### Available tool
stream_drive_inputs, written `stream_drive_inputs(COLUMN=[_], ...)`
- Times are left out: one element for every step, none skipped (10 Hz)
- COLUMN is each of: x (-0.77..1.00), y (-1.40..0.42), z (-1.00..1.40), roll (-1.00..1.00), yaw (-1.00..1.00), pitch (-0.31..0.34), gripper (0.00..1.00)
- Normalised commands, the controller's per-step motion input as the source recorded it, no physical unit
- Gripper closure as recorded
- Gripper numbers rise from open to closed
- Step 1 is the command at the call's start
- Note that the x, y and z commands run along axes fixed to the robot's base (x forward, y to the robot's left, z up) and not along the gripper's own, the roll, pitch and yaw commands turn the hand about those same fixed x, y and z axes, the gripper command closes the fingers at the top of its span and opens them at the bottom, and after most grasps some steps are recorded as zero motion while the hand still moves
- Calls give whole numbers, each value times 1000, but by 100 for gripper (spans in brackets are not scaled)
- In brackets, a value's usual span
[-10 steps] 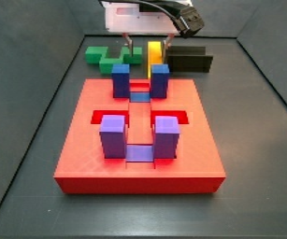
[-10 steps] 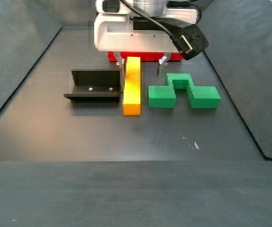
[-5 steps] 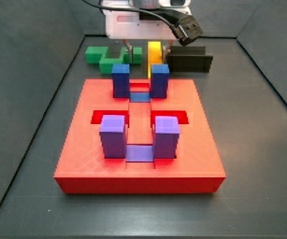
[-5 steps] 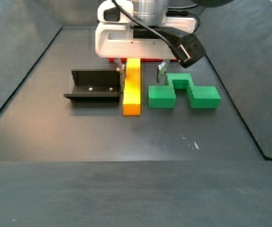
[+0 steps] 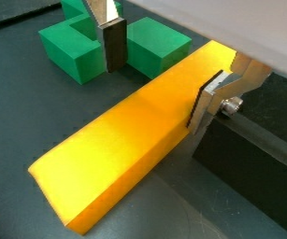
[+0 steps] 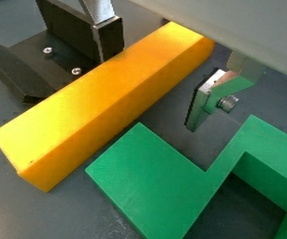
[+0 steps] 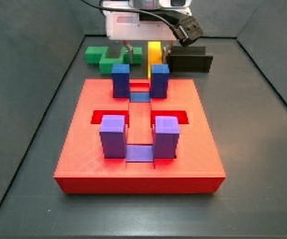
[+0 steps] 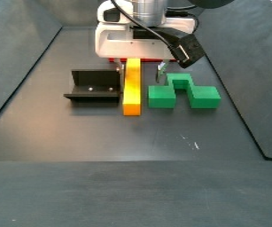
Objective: Pick up the yellow object. Move up. Move to above the board. Insert the yellow object.
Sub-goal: Pick up the yellow object.
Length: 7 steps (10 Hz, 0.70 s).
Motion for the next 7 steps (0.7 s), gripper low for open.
stream_drive_inputs(x=[0,0,0,46,0,0,0], y=[0,0,0,-23,0,0,0], z=[-346,-340,-280,-234,-149,-26,0], roll=[29,29,0,0,3,36,0], yaw=[0,0,0,6,0,0,0], pitch=[-64,-70,-77,-83,-31,0,0], gripper=[0,0,0,0,0,0,0])
